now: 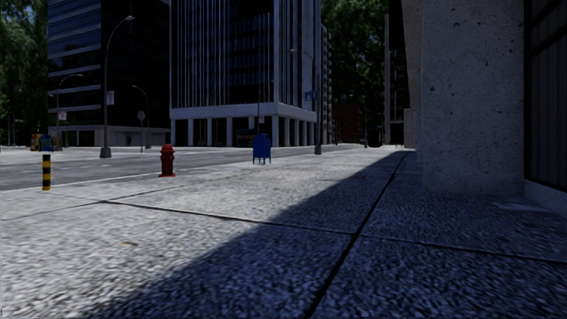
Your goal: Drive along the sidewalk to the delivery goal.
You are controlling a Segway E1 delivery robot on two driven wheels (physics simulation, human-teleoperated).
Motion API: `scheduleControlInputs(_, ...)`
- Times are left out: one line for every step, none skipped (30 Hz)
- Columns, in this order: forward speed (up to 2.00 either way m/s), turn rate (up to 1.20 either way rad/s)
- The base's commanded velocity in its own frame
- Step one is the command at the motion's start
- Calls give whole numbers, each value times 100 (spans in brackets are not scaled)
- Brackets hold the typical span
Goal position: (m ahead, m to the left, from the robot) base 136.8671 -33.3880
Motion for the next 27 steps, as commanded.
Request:
scheduleControlInputs(200, -39)
scheduleControlInputs(200, -39)
scheduleControlInputs(200, -39)
scheduleControlInputs(200, -39)
scheduleControlInputs(200, -39)
scheduleControlInputs(200, -39)
scheduleControlInputs(200, -39)
scheduleControlInputs(200, -39)
scheduleControlInputs(200, -39)
scheduleControlInputs(200, -39)
scheduleControlInputs(200, -39)
scheduleControlInputs(200, -39)
scheduleControlInputs(200, -39)
scheduleControlInputs(200, -39)
scheduleControlInputs(200, -39)
scheduleControlInputs(200, -39)
scheduleControlInputs(200, -39)
scheduleControlInputs(200, -39)
scheduleControlInputs(200, -39)
scheduleControlInputs(200, -39)
scheduleControlInputs(200, -39)
scheduleControlInputs(200, -39)
scheduleControlInputs(200, -39)
scheduleControlInputs(200, -39)
scheduleControlInputs(200, -39)
scheduleControlInputs(200, -35)
scheduleControlInputs(200, -32)
